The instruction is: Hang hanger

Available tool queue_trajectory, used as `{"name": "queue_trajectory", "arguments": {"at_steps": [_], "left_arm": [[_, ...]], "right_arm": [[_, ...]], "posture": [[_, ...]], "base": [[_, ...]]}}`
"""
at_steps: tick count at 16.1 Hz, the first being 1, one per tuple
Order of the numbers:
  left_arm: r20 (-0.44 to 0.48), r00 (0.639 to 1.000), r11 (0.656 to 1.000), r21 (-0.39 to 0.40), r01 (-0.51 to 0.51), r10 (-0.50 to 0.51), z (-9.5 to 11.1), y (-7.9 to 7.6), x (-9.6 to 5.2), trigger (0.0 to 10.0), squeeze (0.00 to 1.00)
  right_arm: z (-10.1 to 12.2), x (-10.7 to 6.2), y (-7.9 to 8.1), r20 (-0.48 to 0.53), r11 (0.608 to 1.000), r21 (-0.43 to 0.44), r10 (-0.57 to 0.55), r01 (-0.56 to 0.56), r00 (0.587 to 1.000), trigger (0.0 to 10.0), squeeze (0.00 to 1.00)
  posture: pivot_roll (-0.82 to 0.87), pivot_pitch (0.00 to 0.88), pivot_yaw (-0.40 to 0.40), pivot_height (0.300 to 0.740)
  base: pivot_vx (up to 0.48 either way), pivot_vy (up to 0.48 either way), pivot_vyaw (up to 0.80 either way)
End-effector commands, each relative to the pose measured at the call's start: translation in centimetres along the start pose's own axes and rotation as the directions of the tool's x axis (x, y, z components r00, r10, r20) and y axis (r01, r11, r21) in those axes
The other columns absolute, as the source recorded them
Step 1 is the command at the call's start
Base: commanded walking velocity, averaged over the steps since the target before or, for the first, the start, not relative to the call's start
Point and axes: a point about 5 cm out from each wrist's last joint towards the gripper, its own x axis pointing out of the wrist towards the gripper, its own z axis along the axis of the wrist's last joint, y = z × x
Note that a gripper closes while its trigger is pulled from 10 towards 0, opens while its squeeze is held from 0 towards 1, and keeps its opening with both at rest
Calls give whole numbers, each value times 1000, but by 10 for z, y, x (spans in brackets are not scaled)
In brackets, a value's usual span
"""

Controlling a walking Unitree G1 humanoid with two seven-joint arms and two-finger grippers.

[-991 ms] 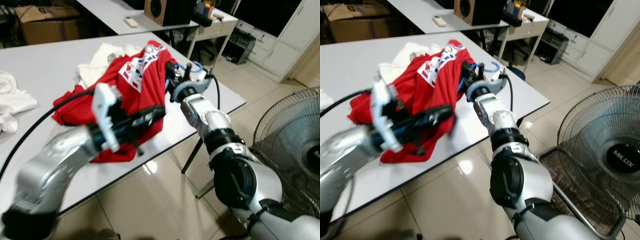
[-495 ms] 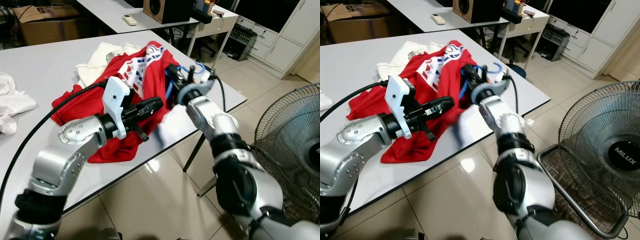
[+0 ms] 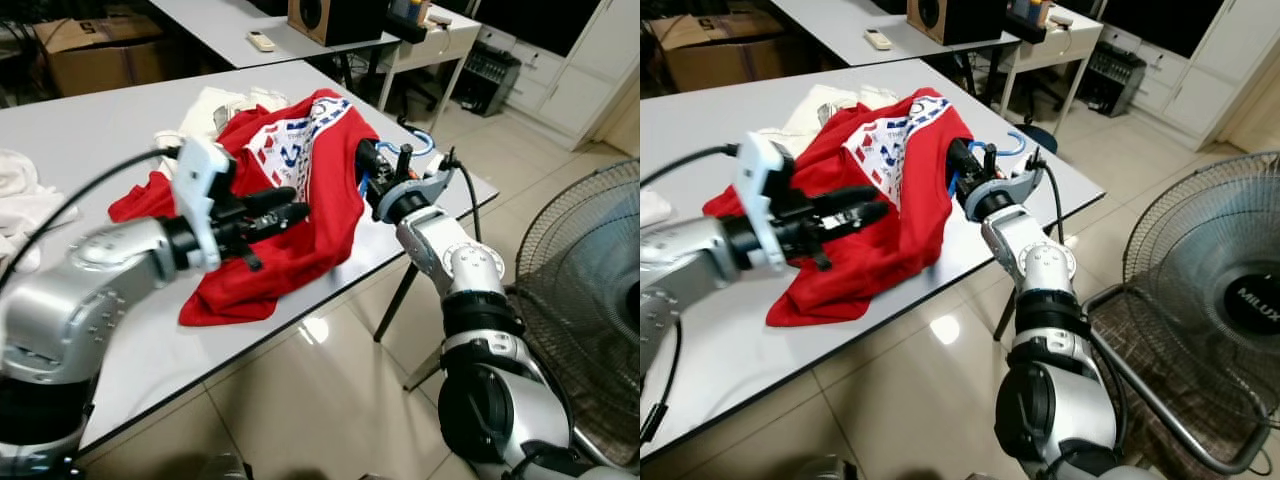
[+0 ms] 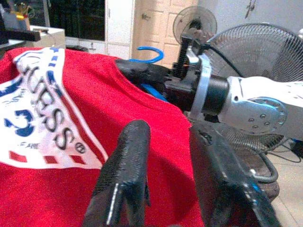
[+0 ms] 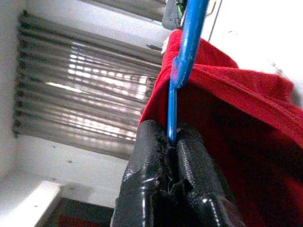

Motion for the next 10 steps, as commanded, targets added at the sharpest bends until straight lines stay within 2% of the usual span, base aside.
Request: {"name": "queue_trajectory", "arguments": {"at_steps": [1,2,3,4,5,6,7,9,10], "left_arm": [[29,997,997,11,-76,76,2,8,-12,10000,1000],[37,994,995,6,-104,104,2,11,-14,10000,1000],[61,979,981,-1,-194,194,-2,18,-24,10000,1000],[45,953,954,-31,-300,301,-13,24,-36,10000,416],[22,938,937,-44,-346,347,-20,25,-42,10000,165],[-1,920,919,-50,-392,393,-28,26,-50,10000,0],[-18,877,871,-106,-480,481,-42,21,-63,10000,0],[-26,832,822,-140,-552,554,-55,5,-71,10000,0],[-35,828,818,-141,-558,559,-58,0,-71,10000,0]], "right_arm": [[-4,-6,4,-61,989,-148,-16,6,998,10000,0],[-4,-7,6,-76,985,-175,-16,2,997,10000,0],[-4,-15,17,-113,959,-271,48,-77,992,10000,0],[-6,-28,28,-173,904,-393,105,-166,979,10000,0],[-7,-35,31,-206,861,-468,113,-199,972,10000,0],[-10,-43,35,-252,804,-540,127,-249,959,10000,0],[-19,-65,42,-362,713,-606,146,-352,921,10000,0],[-24,-89,53,-422,679,-602,175,-420,889,10000,0],[-25,-95,56,-431,657,-617,179,-433,885,10000,0]], "posture": [[20,0,-59,740],[23,0,-61,740],[23,0,-61,740],[29,0,-71,740],[29,0,-73,740],[32,0,-77,740],[34,0,-83,740],[37,0,-89,740],[41,0,-95,740]], "base": [[0,0,0],[0,0,0],[0,0,0],[0,0,0],[0,0,706],[0,0,800],[0,0,800],[0,0,800],[0,0,800]]}}
